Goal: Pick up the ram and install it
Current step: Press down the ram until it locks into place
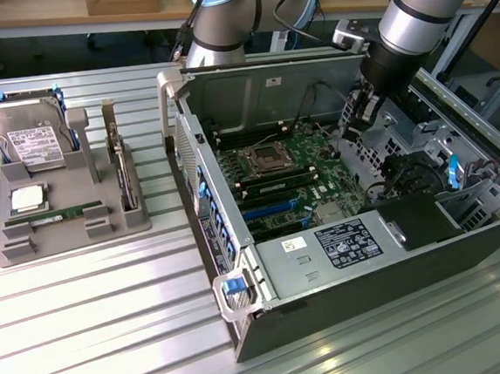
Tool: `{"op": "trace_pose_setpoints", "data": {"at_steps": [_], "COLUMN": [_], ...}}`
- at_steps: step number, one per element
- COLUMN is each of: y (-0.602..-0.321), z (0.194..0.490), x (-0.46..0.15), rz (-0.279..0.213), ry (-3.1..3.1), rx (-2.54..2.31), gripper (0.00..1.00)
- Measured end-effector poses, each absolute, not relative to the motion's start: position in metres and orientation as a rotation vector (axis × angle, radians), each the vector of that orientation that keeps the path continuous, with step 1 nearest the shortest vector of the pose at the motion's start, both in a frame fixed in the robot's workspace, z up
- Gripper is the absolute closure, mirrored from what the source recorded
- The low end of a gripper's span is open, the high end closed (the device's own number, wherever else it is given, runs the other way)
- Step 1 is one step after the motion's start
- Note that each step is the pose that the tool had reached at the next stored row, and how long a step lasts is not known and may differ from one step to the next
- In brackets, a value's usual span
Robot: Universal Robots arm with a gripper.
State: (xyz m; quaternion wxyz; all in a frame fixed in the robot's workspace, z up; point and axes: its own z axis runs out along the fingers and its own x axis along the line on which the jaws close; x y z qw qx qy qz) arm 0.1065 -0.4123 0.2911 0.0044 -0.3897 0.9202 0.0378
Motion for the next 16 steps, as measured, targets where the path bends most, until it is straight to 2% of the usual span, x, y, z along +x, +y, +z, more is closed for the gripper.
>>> {"op": "trace_pose_setpoints", "data": {"at_steps": [16], "y": [-0.4123], "z": [0.2911], "x": [0.1065], "rz": [0.116], "ry": [2.971], "rx": [-0.967], "gripper": [0.90]}}
